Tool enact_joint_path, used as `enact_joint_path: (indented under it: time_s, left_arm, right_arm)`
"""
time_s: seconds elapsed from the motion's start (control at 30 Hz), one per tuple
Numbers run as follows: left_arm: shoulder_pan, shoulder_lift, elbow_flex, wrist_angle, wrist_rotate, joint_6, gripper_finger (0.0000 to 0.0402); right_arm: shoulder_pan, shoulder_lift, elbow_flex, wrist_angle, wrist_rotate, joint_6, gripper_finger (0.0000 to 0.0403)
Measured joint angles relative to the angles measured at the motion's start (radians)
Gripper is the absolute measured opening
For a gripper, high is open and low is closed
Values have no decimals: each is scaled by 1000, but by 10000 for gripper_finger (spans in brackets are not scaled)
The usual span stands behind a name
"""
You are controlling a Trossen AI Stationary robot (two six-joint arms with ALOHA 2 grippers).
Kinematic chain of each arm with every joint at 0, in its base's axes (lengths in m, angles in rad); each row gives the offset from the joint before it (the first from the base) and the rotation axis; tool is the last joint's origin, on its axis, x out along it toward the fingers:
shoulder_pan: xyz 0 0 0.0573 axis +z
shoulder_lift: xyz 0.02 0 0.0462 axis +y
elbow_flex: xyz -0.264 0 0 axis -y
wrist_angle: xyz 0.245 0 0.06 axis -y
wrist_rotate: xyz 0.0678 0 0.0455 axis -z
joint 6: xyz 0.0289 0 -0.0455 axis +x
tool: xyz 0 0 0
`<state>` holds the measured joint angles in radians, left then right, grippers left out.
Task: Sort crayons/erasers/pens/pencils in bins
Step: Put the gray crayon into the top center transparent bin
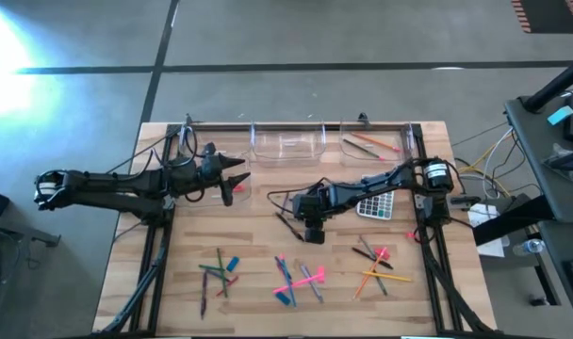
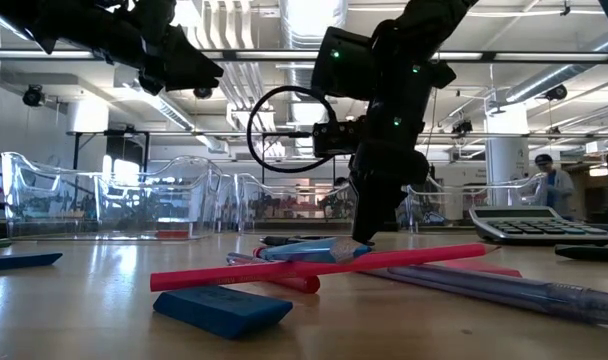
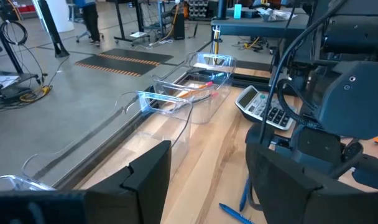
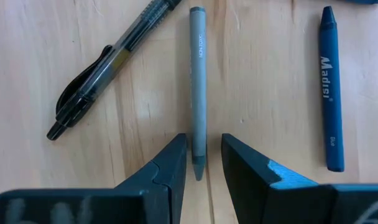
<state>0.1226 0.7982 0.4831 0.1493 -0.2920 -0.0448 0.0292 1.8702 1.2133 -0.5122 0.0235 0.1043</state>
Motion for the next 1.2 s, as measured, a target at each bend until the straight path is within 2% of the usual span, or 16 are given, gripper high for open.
enact_joint_path:
  time_s: [0.13,0.47,0.83,1.07,1.2]
  left_arm:
    - [0,0,0,0,0,0,194]
    - [0,0,0,-1,0,0,194]
    - [0,0,0,-2,2,-1,194]
    - [0,0,0,-1,2,-6,194]
    - [0,0,0,-1,2,-27,194]
  right_arm:
    - [0,0,0,-2,1,-1,84]
    - [0,-8,10,-13,-4,-11,16]
    - [-3,-110,6,-37,5,-1,18]
    - [-42,-215,8,-8,158,-50,18]
    - [-123,-268,8,55,187,-99,18]
